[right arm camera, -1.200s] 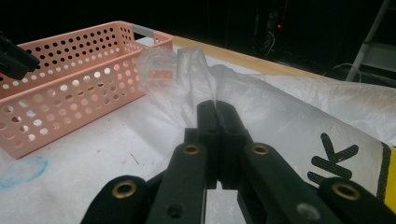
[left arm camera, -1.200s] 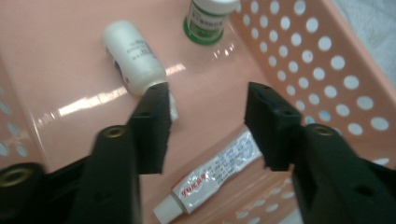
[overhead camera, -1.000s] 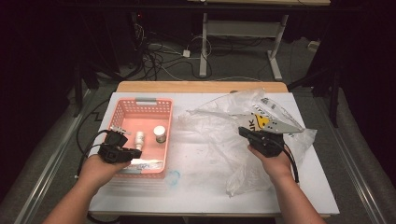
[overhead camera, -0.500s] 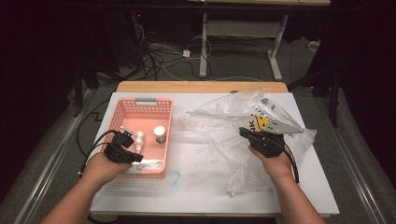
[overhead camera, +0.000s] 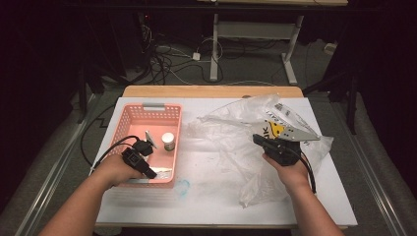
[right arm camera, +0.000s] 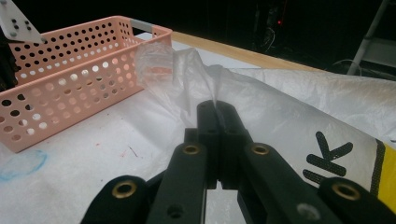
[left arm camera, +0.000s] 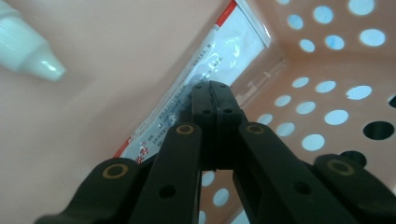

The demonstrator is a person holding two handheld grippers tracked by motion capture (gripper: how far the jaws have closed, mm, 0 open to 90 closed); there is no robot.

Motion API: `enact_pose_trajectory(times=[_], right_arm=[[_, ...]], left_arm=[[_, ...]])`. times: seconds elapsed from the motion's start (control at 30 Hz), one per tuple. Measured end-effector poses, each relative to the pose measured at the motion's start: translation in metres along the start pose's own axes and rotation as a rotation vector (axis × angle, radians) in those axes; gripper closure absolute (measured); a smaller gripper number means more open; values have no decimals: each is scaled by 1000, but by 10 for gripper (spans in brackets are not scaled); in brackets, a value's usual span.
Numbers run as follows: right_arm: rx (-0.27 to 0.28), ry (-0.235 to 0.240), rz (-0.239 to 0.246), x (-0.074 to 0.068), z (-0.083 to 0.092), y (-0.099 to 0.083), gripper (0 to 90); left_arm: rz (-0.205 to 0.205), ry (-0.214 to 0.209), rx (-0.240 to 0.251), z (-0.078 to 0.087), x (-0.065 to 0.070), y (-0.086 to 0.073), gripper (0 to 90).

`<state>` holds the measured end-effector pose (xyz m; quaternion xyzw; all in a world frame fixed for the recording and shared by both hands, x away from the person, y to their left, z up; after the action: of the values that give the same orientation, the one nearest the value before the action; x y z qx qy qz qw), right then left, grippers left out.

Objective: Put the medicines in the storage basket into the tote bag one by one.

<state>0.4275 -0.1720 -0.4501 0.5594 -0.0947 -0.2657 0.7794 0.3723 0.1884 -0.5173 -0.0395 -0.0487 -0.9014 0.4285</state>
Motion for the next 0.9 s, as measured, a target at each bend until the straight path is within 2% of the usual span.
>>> enact_pose_trajectory(times=[0.07,0.17,0.2,0.23,0.33,0.37,0.4,0.43,0.47,0.63,0.67,0.7,0.73,0.77,0.8,0.83,0.87,0.9], right_arm=[[4,2,-8,0,1,0,900],[11,2,-8,1,1,1,900],[14,2,-9,1,2,1,900],[14,2,-9,1,2,1,900],[14,2,-12,1,2,1,900],[14,2,-12,1,2,1,900],[12,1,-8,1,2,1,900],[12,1,-8,1,2,1,900],[14,0,-6,0,2,2,900],[19,1,-5,0,4,2,900],[18,2,-6,0,3,2,900],[18,2,-6,0,3,2,900],[16,2,-8,0,3,2,900],[16,2,-8,0,3,2,900],[17,1,-6,1,4,2,900],[17,1,-6,1,4,2,900],[20,-1,-6,1,4,3,900],[20,-1,-6,1,4,3,900]], left_arm=[[-13,-11,-25,0,0,1,879],[-22,-24,-29,-2,2,3,879],[-34,2,-26,-3,2,5,879],[-34,2,-26,-3,2,5,879],[-41,60,-25,-4,2,9,879],[-50,104,-42,-6,1,9,879],[-55,174,-75,-11,-2,9,878],[-55,174,-75,-11,-2,9,879],[-49,195,-58,-9,-3,12,879],[-21,230,-36,-8,-8,14,879],[-15,241,4,-4,-10,16,878],[-15,241,4,-4,-10,16,879],[-2,255,53,1,-13,19,878],[-2,255,53,1,-13,19,879],[22,282,98,7,-19,21,879],[22,282,98,7,-19,21,879],[39,306,132,11,-25,22,879],[39,306,132,11,-25,22,878]])
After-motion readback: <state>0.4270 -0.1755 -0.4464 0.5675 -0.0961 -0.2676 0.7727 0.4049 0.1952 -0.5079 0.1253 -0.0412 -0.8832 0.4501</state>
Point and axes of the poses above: each handheld gripper's, and its own axes: z roughly backward along the jaws, y roughly out of its top, x roughly to its right, the point moved 8 cm from there along -z, roughly forward along the jaws, and after that the axes turned 15 degrees about y, right-handed, at the moved point
